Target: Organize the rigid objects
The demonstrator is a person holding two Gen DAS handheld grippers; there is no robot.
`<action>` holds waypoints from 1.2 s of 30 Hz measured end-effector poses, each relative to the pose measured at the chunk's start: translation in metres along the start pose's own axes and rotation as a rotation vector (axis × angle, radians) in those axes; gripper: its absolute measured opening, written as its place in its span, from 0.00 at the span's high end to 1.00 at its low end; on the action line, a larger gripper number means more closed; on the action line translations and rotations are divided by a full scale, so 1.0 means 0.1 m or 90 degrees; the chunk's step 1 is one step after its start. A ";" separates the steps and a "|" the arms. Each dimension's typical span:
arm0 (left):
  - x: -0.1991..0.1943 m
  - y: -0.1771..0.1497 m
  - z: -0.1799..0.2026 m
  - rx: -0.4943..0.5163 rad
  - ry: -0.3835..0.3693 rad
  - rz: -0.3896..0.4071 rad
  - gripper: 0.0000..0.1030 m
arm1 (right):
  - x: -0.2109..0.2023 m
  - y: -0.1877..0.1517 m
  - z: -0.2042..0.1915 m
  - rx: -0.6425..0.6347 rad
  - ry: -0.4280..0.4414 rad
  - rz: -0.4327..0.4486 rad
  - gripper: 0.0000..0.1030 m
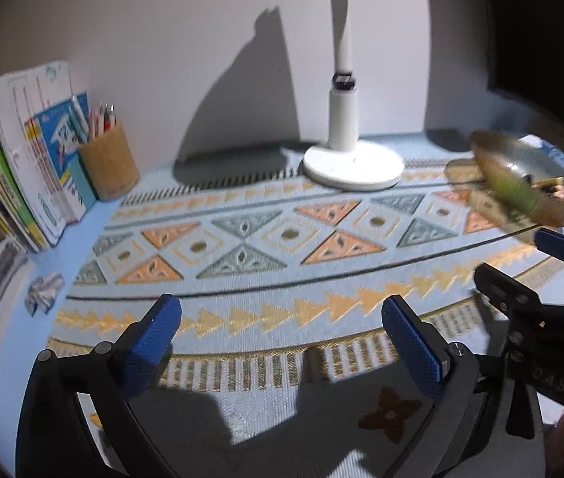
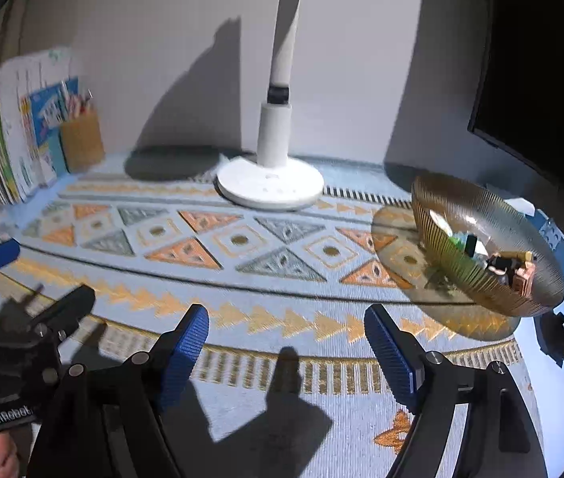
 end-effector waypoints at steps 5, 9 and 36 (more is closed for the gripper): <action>0.18 -0.09 -0.06 -0.040 0.011 -0.043 0.02 | 0.19 -0.13 0.07 0.012 0.003 -0.031 0.22; 0.23 -0.11 -0.13 -0.066 0.011 -0.052 0.02 | 0.23 -0.16 0.12 0.029 0.011 -0.040 0.19; 0.25 -0.13 -0.13 -0.049 0.038 -0.057 0.02 | 0.32 -0.19 0.20 0.052 -0.001 -0.075 0.12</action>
Point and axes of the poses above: each gripper's, at about its wrist camera, not at the fingertips, and x roughly the way its jaws point, z to its right, y to its top, the point moved 2 cm from there along x, roughly the way its jaws point, and after that the axes turned 8 degrees about z, right-handed, at the moved point
